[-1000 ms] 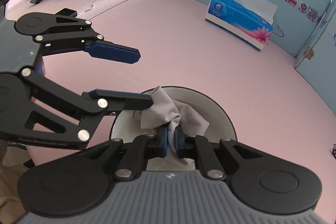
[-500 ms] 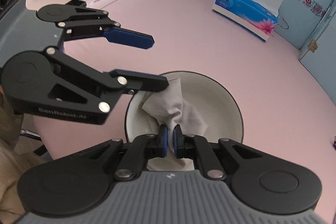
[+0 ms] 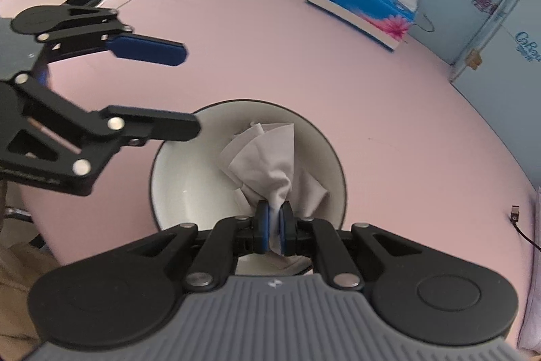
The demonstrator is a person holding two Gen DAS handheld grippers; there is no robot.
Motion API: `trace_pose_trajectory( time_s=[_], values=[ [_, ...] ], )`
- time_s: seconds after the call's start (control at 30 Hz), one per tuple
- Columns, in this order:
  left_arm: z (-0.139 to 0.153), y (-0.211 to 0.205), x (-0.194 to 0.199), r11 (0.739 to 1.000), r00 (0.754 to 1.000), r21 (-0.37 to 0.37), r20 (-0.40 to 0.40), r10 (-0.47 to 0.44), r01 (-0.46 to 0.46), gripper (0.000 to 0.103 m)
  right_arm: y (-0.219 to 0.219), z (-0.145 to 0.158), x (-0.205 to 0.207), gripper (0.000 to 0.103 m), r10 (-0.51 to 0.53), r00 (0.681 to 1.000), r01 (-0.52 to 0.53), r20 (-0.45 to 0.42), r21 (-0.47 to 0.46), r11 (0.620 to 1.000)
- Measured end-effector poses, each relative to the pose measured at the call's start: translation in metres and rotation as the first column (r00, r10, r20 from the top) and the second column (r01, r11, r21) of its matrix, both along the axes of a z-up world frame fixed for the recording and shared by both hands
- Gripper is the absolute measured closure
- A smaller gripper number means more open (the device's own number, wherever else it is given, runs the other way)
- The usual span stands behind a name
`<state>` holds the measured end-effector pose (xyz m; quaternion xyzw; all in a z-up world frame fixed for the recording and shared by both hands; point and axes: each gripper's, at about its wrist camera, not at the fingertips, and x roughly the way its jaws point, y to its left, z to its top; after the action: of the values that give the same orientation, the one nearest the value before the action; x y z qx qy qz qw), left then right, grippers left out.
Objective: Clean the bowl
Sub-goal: 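Wipe the inside of the resting bowl with the cloth in the right gripper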
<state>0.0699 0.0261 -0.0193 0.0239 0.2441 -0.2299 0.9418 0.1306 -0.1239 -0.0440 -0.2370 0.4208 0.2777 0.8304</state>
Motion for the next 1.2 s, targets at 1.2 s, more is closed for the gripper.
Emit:
trace_pose_trajectory(
  time_s=[1.2],
  values=[
    [0.0, 0.002, -0.003, 1.0, 1.0, -0.01, -0.02, -0.013, 0.013, 0.028, -0.001, -0.008, 0.009, 0.09, -0.057, 0.998, 0.053, 0.01, 0.246, 0.968]
  ],
)
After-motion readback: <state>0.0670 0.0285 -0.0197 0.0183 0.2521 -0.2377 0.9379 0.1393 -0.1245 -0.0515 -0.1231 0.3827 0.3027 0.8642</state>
